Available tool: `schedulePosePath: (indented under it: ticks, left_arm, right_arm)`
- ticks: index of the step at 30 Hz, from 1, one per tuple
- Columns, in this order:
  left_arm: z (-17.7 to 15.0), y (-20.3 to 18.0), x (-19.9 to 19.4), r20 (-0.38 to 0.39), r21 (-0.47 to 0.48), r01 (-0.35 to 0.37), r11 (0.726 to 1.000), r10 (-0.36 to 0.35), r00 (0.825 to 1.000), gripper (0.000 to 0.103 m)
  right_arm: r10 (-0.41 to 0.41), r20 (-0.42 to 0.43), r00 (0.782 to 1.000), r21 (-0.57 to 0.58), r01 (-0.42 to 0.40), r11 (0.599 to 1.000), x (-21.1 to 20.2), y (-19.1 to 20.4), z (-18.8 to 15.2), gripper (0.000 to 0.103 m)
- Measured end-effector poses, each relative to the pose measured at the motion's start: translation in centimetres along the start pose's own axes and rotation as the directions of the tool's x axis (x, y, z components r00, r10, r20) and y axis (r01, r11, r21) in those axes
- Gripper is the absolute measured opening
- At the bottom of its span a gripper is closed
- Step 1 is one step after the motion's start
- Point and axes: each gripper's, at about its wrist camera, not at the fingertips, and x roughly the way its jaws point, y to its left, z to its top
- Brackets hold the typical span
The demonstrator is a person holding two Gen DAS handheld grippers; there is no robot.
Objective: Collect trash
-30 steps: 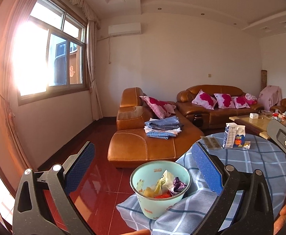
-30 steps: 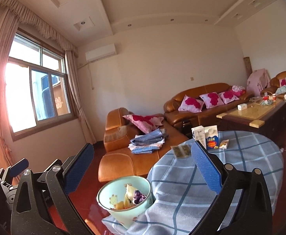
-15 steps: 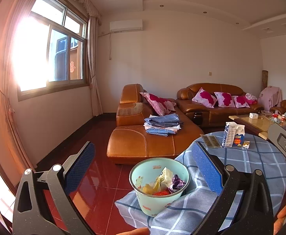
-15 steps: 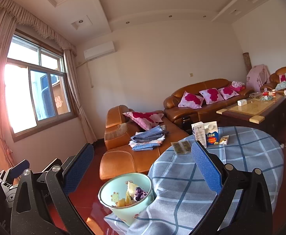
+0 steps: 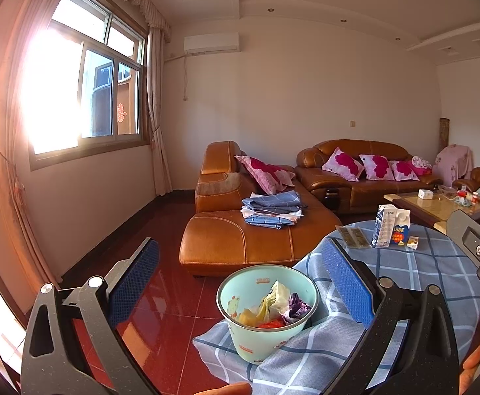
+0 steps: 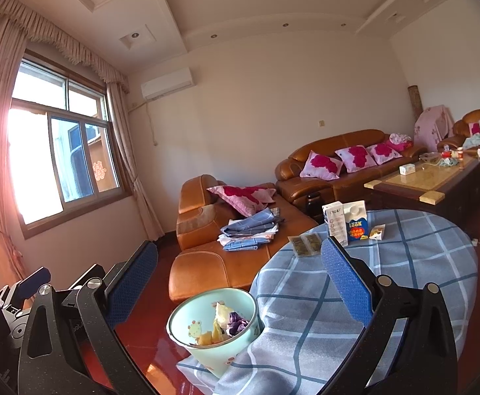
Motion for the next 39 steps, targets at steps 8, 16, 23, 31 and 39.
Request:
schedulePosePath:
  ticks: [8, 16, 23, 31, 39]
  left_arm:
    - [0.03, -0.1, 0.09, -0.003, 0.003, -0.006, 1.0, 0.006, 1.0, 0.097]
    - [0.12, 0.0, 0.13, -0.007, 0.002, -0.008, 1.0, 0.008, 1.0, 0.097]
    - [0.1, -0.03, 0.12, -0.006, 0.003, -0.008, 1.0, 0.008, 1.0, 0.097]
    - [0.11, -0.02, 0.14, -0.007, 0.001, -0.007, 1.0, 0.007, 1.0, 0.097]
    - [0.0, -0.02, 0.23, -0.012, 0.0, -0.002, 1.0, 0.002, 1.0, 0.097]
  right_arm:
    - [0.002, -0.003, 1.0, -0.002, -0.002, 1.0, -0.03, 0.04, -0.1, 0.098]
    - [0.004, -0.006, 1.0, 0.004, -0.004, 1.0, -0.03, 0.01, 0.01, 0.098]
    - [0.004, -0.006, 1.0, 0.007, -0.004, 1.0, -0.05, 0.07, -0.01, 0.098]
    - [0.005, -0.005, 1.0, 0.009, -0.005, 1.0, -0.12, 0.14, 0.0, 0.098]
    - [0.005, -0.008, 1.0, 0.01, -0.005, 1.0, -0.14, 0.16, -0.01, 0.098]
